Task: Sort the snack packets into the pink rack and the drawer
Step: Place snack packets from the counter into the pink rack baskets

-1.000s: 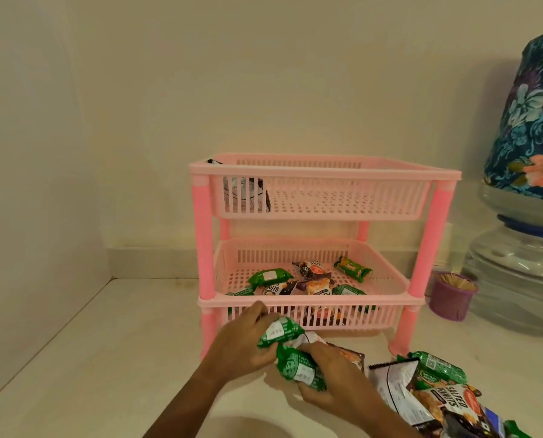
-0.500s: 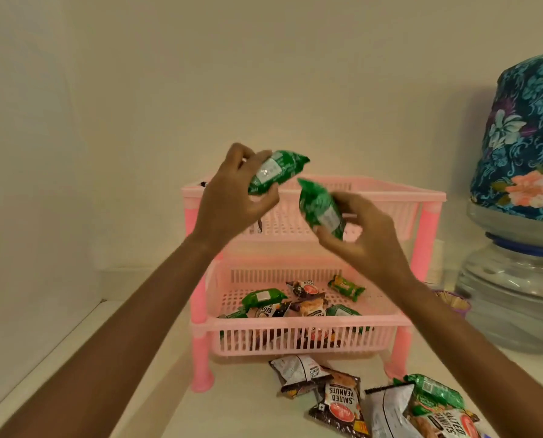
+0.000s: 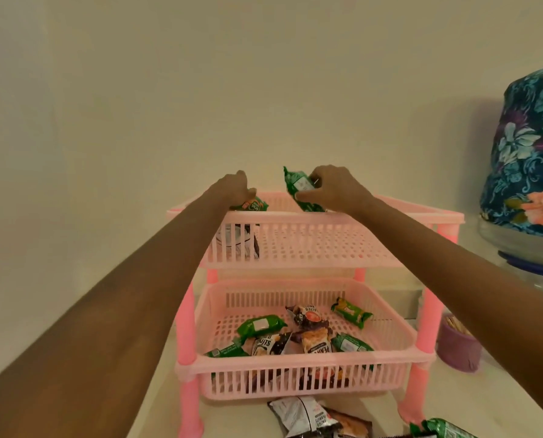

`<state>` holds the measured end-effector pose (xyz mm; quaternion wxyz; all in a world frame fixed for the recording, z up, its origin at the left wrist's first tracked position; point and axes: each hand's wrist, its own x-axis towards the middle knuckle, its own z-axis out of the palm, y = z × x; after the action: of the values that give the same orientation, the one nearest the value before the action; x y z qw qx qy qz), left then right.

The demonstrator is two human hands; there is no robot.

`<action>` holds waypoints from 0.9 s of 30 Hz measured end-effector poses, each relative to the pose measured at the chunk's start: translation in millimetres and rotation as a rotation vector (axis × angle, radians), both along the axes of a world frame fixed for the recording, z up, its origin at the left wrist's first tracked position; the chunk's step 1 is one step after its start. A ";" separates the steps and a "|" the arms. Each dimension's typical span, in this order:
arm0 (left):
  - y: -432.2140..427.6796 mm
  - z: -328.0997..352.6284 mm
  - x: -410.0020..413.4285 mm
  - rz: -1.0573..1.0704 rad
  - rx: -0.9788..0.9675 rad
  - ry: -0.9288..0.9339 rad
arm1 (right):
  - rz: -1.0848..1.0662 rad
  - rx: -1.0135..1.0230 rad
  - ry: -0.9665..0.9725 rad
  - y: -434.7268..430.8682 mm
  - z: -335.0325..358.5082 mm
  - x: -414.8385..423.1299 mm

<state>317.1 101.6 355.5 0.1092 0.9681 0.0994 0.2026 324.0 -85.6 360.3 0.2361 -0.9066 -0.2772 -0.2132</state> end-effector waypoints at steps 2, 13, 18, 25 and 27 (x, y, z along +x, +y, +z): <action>2.9 0.2 8.5 0.029 -0.038 0.015 | -0.040 -0.117 0.125 12.5 -0.6 14.3; 14.1 -5.4 20.0 0.205 -0.082 0.030 | -0.186 -0.496 0.589 56.5 0.3 63.1; 10.7 -7.4 21.2 0.200 -0.178 -0.082 | -0.192 -0.341 0.555 60.9 0.1 72.2; 5.2 -2.0 7.4 0.154 -0.153 -0.340 | -0.103 -0.029 0.267 55.5 1.1 71.3; 0.1 0.1 0.0 0.136 -0.080 -0.513 | -0.084 0.033 0.019 49.7 3.9 61.5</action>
<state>317.2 101.7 355.6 0.1551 0.8710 0.1412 0.4442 385.5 -35.9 364.2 0.2446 -0.9153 -0.2330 -0.2191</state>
